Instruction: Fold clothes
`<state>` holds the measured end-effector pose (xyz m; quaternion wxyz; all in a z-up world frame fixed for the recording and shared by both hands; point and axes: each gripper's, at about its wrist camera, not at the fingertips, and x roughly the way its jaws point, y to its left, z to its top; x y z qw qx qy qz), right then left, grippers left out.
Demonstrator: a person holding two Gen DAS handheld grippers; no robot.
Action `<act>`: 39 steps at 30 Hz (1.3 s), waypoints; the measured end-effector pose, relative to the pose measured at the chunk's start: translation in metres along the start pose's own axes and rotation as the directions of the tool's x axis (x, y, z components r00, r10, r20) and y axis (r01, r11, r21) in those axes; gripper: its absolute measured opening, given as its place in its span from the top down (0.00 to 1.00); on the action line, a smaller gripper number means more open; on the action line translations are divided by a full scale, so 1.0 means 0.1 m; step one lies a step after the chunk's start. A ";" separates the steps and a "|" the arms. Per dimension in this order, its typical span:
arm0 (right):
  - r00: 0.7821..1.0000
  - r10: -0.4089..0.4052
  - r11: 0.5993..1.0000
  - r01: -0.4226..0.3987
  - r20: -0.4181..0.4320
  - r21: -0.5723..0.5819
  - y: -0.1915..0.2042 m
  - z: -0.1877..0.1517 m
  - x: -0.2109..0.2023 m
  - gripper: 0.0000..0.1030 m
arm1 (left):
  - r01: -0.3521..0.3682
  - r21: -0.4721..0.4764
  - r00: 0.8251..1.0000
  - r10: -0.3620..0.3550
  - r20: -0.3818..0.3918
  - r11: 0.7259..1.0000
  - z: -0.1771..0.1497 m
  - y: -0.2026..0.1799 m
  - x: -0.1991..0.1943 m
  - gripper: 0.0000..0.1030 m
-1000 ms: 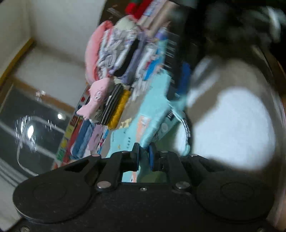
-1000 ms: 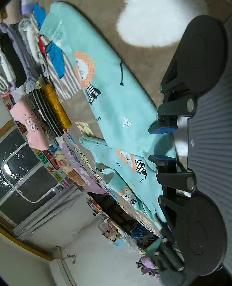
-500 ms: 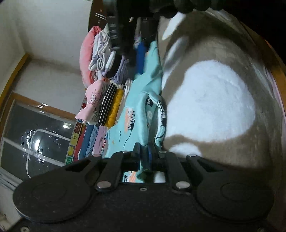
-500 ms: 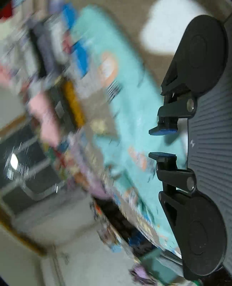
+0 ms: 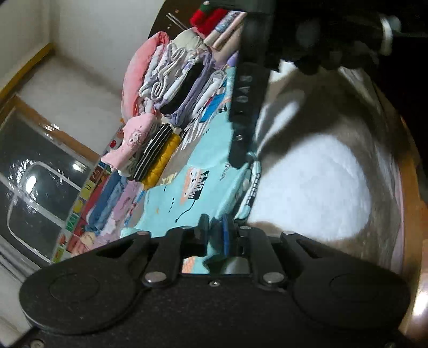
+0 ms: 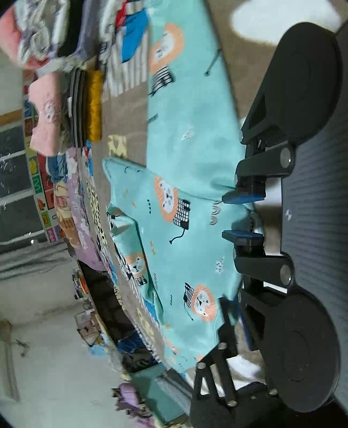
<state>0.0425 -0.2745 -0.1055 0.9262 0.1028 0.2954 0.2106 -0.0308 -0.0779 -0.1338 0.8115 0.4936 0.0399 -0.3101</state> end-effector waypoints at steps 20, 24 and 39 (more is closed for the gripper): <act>0.984 -0.021 0.978 0.057 0.179 -0.202 0.34 0.03 -0.24 0.72 | 0.012 0.101 0.999 -0.007 -0.047 0.995 0.01 -0.13 0.08 0.96; 0.995 -0.040 0.974 0.060 0.096 -0.218 0.36 -0.01 0.01 0.73 | 0.031 0.082 0.999 -0.028 -0.047 0.996 -0.01 -0.14 0.07 0.96; 0.976 -0.126 0.991 0.114 0.176 0.074 -0.17 -0.02 -0.43 0.69 | 0.112 -0.336 0.993 -0.093 0.071 0.935 0.34 0.37 0.02 0.67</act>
